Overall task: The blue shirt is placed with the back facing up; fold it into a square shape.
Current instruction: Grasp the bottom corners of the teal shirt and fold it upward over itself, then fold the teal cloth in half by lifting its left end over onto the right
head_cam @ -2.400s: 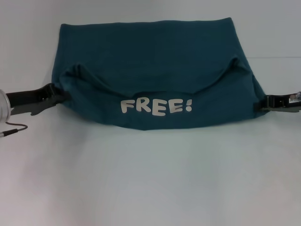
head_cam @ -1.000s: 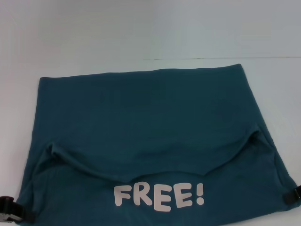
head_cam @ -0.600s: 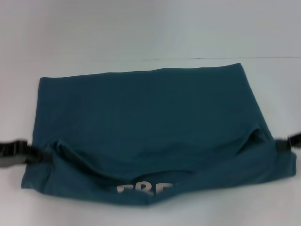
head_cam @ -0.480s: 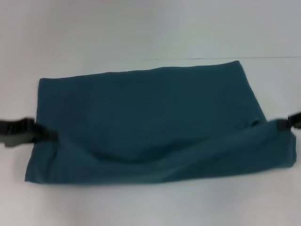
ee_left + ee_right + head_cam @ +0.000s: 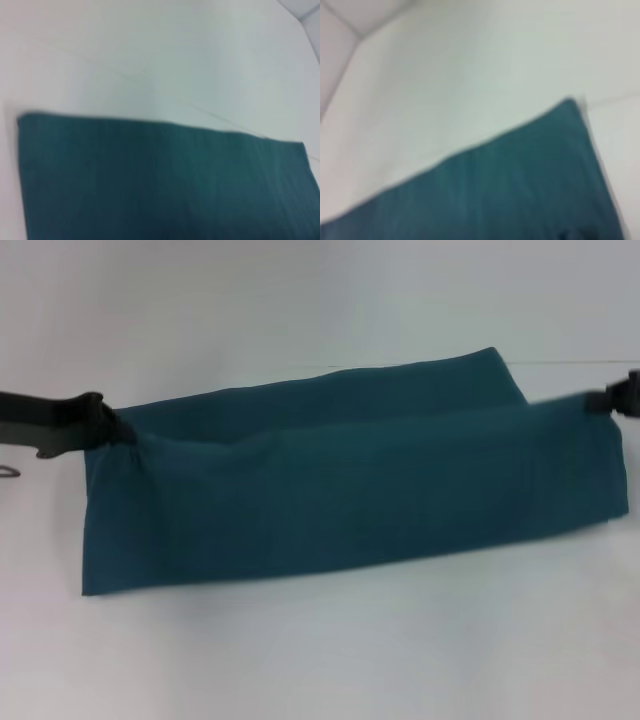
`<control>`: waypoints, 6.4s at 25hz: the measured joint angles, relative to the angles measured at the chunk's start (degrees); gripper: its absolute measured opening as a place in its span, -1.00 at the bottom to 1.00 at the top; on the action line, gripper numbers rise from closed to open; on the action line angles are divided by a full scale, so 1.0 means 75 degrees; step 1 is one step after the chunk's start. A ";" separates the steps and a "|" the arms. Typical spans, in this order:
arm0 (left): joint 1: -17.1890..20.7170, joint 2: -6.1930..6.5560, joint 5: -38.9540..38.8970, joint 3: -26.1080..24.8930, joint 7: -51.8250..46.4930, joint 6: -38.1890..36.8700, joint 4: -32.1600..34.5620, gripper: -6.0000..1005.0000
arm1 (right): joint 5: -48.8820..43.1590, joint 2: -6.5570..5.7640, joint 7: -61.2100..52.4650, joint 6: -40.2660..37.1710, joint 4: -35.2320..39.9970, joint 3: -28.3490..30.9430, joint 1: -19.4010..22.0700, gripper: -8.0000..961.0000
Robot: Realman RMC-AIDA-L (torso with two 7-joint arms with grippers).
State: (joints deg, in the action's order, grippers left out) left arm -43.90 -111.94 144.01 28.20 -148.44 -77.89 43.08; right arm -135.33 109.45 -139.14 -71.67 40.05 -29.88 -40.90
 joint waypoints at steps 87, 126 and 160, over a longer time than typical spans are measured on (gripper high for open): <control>0.3473 -0.1146 -0.3916 -0.1225 -0.0981 -0.1257 -0.0130 0.81 | 0.3726 -0.0262 0.1416 -0.2786 -0.0586 -0.0329 0.2378 0.94; 0.2957 -0.1360 -0.3345 -0.0620 -0.1743 0.1308 -0.0870 0.80 | 0.3770 -0.0245 0.1444 -0.2695 -0.0595 -0.0105 0.2252 0.94; 0.2288 -0.1310 -0.3646 -0.0303 -0.0908 0.1805 -0.1173 -0.04 | 0.3794 -0.0268 0.1514 -0.2726 -0.0873 0.0319 0.2305 0.94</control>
State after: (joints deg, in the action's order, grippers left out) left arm -26.74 -121.76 116.66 25.93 -155.25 -64.35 34.28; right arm -106.87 107.44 -127.79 -92.12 33.50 -27.49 -23.61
